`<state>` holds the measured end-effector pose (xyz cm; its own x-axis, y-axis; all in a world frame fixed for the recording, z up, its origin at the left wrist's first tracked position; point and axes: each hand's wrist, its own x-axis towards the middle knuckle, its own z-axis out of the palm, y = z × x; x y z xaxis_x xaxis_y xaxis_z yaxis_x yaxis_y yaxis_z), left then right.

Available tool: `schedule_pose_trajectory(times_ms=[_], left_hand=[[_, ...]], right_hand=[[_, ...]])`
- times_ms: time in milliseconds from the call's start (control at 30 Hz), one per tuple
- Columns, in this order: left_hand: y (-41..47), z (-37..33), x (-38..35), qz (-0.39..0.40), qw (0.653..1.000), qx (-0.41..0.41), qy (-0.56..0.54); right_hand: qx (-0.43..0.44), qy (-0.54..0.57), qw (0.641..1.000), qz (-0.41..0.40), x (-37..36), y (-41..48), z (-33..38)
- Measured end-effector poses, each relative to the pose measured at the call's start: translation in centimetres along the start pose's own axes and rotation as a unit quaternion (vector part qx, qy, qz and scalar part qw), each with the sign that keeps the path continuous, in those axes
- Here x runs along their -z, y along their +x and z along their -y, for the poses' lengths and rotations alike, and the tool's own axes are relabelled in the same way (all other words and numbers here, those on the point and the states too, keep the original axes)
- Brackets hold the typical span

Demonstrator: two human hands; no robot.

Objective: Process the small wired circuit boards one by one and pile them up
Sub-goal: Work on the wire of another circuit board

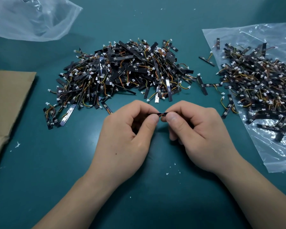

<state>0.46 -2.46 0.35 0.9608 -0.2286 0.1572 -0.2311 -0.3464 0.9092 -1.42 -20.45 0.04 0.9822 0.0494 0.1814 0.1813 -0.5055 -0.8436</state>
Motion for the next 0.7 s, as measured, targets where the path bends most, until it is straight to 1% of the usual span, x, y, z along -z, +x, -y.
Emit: schedule_pose_trajectory(times_ms=[200,500,600,700], left_hand=[[-0.1,0.06,0.06,-0.003,1.0,-0.013,0.02],[-0.25,-0.23,0.12,0.016,0.996,0.002,-0.091],[-0.13,-0.08,0.24,0.011,0.992,0.01,-0.125],[-0.09,0.11,0.41,0.029,0.993,0.012,-0.116]], right_hand=[[0.0,0.003,1.0,0.003,0.02,0.06,0.15],[0.008,0.03,0.999,0.009,0.16,-0.25,0.55],[0.01,0.003,1.0,0.016,0.04,-0.29,0.48],[0.02,-0.02,0.999,0.033,-0.07,-0.32,0.38]])
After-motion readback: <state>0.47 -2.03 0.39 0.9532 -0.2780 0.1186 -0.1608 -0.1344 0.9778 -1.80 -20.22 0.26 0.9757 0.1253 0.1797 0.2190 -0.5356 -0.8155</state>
